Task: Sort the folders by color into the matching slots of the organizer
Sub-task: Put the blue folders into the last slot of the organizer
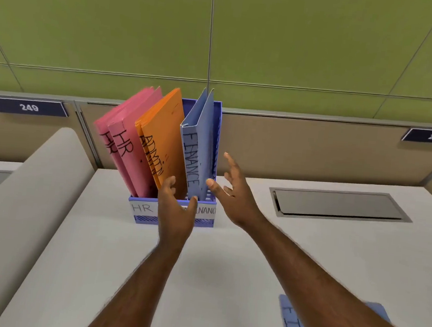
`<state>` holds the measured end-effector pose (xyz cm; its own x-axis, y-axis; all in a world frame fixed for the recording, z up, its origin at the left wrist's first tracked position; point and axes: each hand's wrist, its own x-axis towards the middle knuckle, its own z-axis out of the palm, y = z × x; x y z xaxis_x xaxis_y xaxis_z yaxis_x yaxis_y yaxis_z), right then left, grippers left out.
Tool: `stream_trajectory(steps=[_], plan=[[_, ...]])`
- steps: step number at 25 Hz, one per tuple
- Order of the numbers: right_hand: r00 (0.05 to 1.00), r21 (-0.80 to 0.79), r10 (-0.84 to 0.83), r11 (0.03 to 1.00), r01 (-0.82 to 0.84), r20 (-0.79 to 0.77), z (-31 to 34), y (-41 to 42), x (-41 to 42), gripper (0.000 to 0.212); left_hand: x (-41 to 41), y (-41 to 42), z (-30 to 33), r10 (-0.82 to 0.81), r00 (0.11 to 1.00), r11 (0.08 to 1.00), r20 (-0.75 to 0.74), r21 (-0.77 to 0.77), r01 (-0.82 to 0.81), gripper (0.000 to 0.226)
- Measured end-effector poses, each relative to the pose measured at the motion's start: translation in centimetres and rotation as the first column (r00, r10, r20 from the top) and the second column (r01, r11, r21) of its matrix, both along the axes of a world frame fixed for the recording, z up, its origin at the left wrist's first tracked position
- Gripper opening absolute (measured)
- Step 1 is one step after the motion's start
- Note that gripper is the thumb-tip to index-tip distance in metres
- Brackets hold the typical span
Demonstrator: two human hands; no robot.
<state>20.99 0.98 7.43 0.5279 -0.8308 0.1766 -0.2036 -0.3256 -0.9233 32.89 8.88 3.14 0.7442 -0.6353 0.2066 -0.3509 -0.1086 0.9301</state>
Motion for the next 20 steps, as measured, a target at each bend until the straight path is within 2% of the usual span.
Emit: stream_trajectory(steps=[3, 7, 11, 15, 20], plan=[[0.983, -0.008, -0.184, 0.983, 0.184, 0.005, -5.2, 4.9, -5.5, 0.059, -2.3, 4.3, -1.8, -0.002, 1.000, 1.000, 0.013, -0.007, 0.003, 0.062], [0.925, 0.000, -0.380, 0.925, 0.380, -0.033, -10.5, 10.7, -12.3, 0.042, -6.2, 8.4, -4.6, -0.124, 0.990, 0.989, -0.073, 0.071, 0.129, 0.059], [0.876, -0.026, -0.470, 0.882, 0.470, -0.105, -12.7, 14.4, -18.1, 0.042, -10.5, 11.2, -6.9, -0.294, 0.950, 0.946, -0.104, 0.112, 0.305, 0.059], [0.835, -0.034, -0.509, 0.857, 0.514, -0.206, -13.7, 16.4, -23.3, 0.044, -14.9, 13.2, -8.7, -0.463, 0.875, 0.849, -0.139, 0.215, 0.483, 0.062], [0.786, -0.072, -0.540, 0.835, 0.545, -0.301, -14.5, 17.7, -30.2, 0.044, -19.6, 15.1, -10.5, -0.563, 0.813, 0.759, -0.151, 0.296, 0.580, 0.065]])
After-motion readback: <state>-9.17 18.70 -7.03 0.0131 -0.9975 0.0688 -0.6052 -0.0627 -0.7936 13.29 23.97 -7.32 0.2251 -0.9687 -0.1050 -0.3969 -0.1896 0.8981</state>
